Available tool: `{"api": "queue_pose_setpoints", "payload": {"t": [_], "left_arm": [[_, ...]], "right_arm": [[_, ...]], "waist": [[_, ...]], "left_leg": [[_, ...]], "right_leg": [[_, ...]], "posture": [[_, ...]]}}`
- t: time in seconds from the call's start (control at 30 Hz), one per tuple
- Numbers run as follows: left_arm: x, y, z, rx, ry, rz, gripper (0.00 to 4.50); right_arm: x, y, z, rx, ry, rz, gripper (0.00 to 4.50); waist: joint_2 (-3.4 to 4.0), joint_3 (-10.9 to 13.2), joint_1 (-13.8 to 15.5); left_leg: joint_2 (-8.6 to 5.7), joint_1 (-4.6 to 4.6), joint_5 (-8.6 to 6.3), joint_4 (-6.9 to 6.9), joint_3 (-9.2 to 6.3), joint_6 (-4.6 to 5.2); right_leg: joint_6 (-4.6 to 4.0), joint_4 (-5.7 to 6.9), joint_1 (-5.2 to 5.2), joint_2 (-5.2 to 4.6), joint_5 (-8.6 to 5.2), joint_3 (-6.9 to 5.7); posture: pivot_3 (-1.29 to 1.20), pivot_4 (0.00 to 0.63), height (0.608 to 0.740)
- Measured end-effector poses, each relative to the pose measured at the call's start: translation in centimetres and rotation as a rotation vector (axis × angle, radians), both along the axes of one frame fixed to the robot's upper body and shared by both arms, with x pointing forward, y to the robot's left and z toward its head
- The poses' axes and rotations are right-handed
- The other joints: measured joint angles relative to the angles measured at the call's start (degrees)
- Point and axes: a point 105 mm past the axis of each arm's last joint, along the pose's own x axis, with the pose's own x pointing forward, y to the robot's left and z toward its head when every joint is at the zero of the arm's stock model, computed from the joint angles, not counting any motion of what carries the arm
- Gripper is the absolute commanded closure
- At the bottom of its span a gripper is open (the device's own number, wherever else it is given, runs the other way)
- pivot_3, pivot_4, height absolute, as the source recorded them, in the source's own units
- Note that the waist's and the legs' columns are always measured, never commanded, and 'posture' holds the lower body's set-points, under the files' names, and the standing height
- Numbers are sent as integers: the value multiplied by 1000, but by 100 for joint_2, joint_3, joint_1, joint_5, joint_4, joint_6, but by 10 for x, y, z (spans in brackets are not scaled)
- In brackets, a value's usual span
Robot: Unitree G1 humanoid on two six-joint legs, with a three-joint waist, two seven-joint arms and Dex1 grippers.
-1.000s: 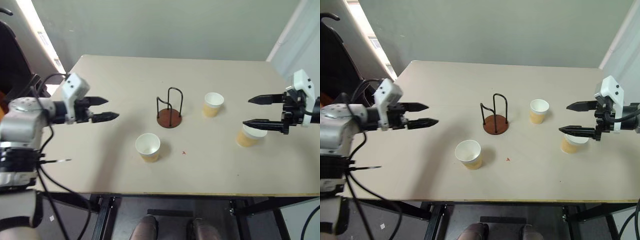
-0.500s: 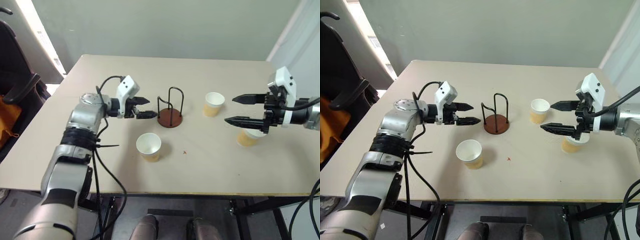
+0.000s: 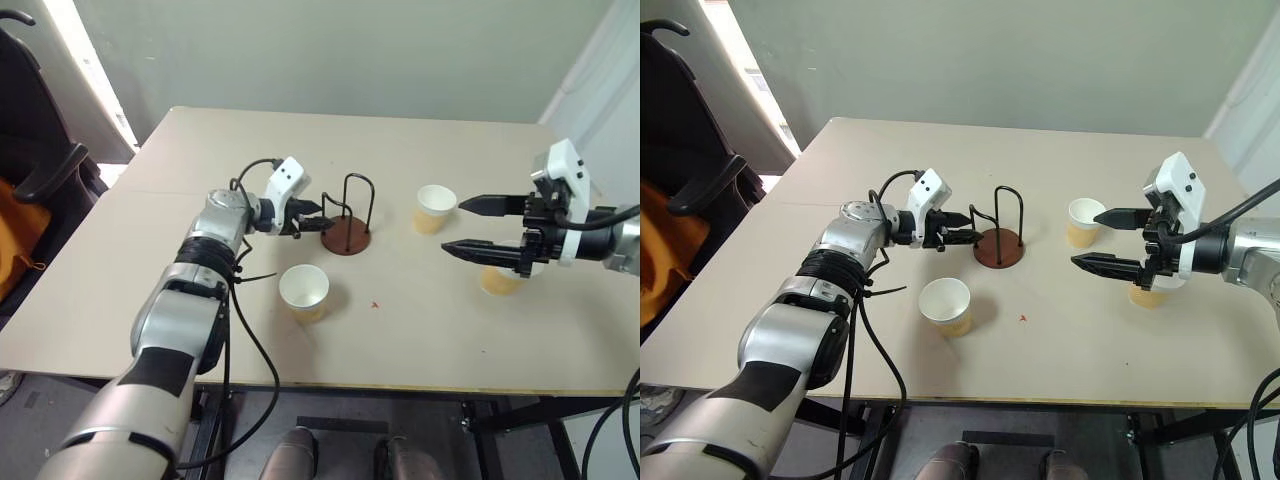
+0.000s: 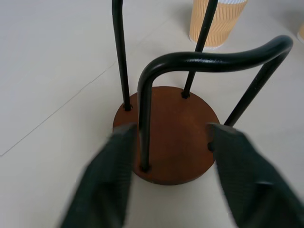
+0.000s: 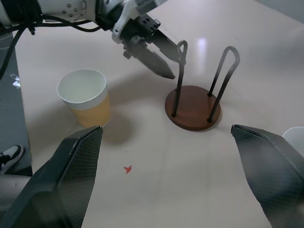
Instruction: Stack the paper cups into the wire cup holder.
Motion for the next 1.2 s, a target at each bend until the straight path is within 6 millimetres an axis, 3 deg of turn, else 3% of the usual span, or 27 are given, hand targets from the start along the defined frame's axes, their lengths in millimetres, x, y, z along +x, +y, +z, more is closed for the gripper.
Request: {"api": "queue_pose_setpoints", "payload": {"t": [0.13, 0.4, 0.7, 0.93, 1.2], "left_arm": [[0, 0, 1, 7, -9, -8, 4489], [-12, -14, 10, -18, -6, -145, 4489], [-64, -47, 36, -55, -49, -492, 4489], [-96, -52, 12, 52, -7, -690, 4489], [-95, -60, 4, 115, -72, -787, 4489]], "right_arm": [[0, -4, 3, -1, -14, -19, 0], [-5, -11, -3, -55, 14, -24, 0], [-17, -29, -19, -150, 84, -14, 0], [-35, -29, -36, -226, 144, 64, 0], [-42, -25, -44, -293, 143, 92, 0]], "waist": [[0, 0, 0], [-3, 2, 5], [-2, 1, 26], [-3, 1, 24], [-2, 1, 19]], "left_leg": [[-6, 0, 2, 1, 2, 5], [-17, -15, 2, 13, 5, 20], [-22, -40, -31, 88, 21, 52], [-22, -32, -51, 110, 50, 89], [-22, -27, -69, 117, 71, 146]], "right_leg": [[13, 0, 0, 0, -2, 9], [36, -4, 0, 1, -12, 26], [73, 9, 0, 2, -34, 51], [97, 13, 1, 2, -23, 105], [110, 12, 4, -8, -13, 125]], "posture": [[0, 150, 740], [0, 150, 740], [0, 150, 740], [0, 150, 740], [0, 150, 740]]}}
